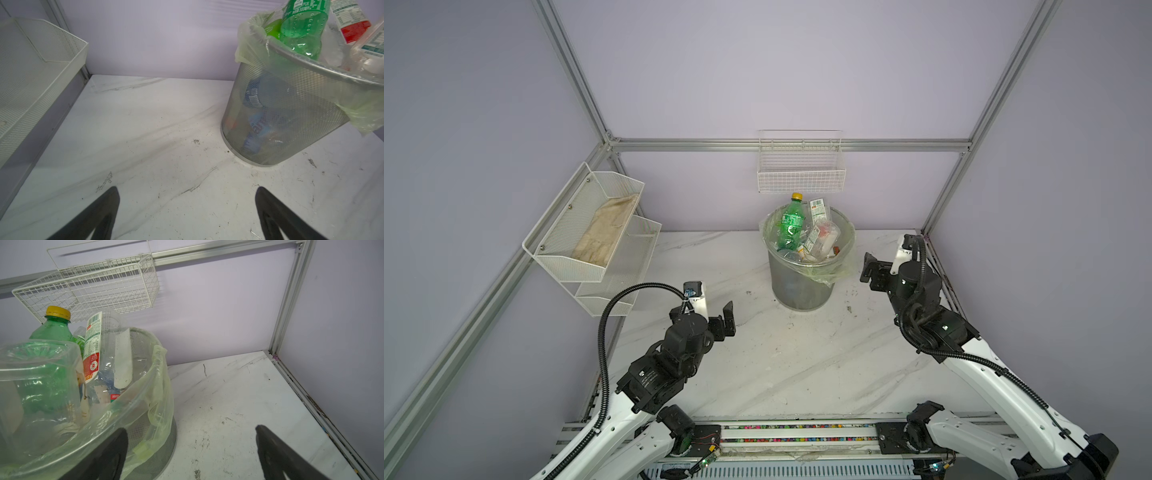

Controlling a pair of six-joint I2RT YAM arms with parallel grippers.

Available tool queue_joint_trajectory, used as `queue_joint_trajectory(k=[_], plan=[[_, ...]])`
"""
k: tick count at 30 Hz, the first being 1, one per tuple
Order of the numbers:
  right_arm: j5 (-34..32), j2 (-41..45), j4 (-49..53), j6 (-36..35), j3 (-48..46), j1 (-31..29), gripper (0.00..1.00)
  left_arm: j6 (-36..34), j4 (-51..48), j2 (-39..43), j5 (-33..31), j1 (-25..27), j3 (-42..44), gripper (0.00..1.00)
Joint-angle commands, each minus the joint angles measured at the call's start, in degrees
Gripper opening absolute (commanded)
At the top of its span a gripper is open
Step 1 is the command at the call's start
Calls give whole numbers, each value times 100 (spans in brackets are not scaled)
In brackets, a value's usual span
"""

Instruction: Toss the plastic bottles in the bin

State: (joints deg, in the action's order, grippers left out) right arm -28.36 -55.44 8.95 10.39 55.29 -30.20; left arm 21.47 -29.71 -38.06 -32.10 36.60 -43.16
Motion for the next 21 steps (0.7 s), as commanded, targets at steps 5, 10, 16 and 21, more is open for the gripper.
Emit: queue_joint_trajectory(k=[5,10,16,21], plan=[[-592,396,-532,-278,-675,47,97,-258,602,-249,-440,-451,359,100],[-805,538,-663,-310,-1108,56,97,-298,680,-468,-524,-714,437,100],[-939,864,-1250,-454,-1790,72,97,-437,990,-555,-840,-885,724,100],[-1038,1070,-1656,-566,-2276,84,97,-611,1396,-643,-1184,-1005,1069,100]])
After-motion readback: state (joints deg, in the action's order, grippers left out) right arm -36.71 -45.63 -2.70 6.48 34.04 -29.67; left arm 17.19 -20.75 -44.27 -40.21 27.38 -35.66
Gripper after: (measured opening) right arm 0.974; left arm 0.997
